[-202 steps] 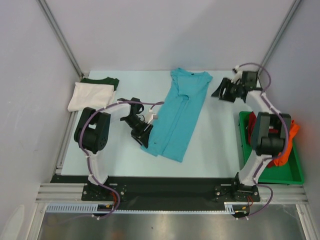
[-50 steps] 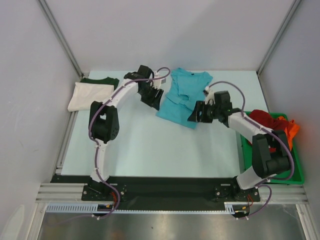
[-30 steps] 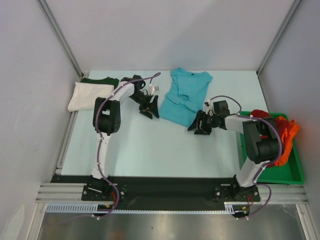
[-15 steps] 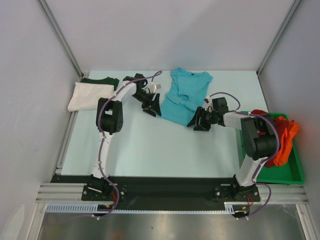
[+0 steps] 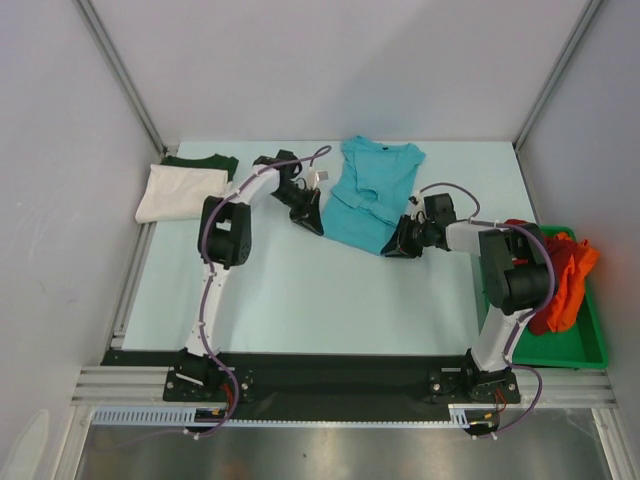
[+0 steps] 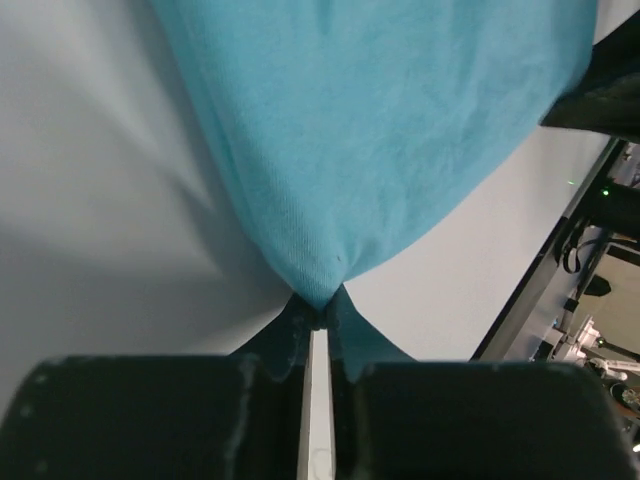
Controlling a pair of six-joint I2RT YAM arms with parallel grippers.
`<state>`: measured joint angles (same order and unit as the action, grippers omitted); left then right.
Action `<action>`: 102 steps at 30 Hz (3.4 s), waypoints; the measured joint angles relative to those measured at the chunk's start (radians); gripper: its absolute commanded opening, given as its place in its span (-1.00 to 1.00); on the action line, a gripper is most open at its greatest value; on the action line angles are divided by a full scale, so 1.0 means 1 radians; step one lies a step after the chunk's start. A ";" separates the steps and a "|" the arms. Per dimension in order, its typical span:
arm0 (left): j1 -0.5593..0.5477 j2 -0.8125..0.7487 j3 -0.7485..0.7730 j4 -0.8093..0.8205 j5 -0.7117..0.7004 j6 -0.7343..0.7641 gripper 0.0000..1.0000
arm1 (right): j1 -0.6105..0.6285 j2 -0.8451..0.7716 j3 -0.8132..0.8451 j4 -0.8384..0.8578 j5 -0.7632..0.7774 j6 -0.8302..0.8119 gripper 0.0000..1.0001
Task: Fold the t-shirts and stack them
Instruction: Fold the tshirt, then neatly place the folded tshirt to the corner
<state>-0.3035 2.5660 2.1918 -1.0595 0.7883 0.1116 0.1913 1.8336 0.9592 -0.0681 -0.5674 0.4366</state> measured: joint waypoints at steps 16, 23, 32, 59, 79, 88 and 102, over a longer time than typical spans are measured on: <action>-0.013 -0.204 -0.372 0.032 0.038 0.034 -0.99 | -0.003 -0.116 -0.046 -0.104 -0.008 -0.130 -1.00; -0.041 -0.449 -0.659 0.059 0.050 0.027 -0.99 | -0.006 -0.205 -0.039 -0.269 -0.044 -0.253 -1.00; -0.129 -0.784 -0.812 0.095 -0.023 0.019 -0.99 | -0.008 -0.327 0.034 -0.467 -0.097 -0.355 -1.00; -0.127 -0.843 -0.815 0.093 -0.153 0.020 -0.99 | 0.046 -0.379 0.068 -0.549 -0.146 -0.404 -1.00; 0.039 -0.124 0.203 0.171 -0.451 0.026 0.29 | -0.057 0.447 0.989 -0.372 -0.065 -0.401 0.01; 0.093 -0.167 -0.002 0.170 -0.322 -0.028 0.41 | -0.026 0.375 0.852 -0.348 -0.106 -0.388 -0.08; 0.164 -0.072 -0.013 0.214 -0.053 -0.132 0.42 | -0.008 0.449 0.802 -0.365 -0.114 -0.378 -0.08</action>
<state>-0.1390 2.4935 2.1792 -0.8459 0.7353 -0.0200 0.1833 2.2822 1.7611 -0.4328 -0.6811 0.0589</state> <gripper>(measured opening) 0.703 0.458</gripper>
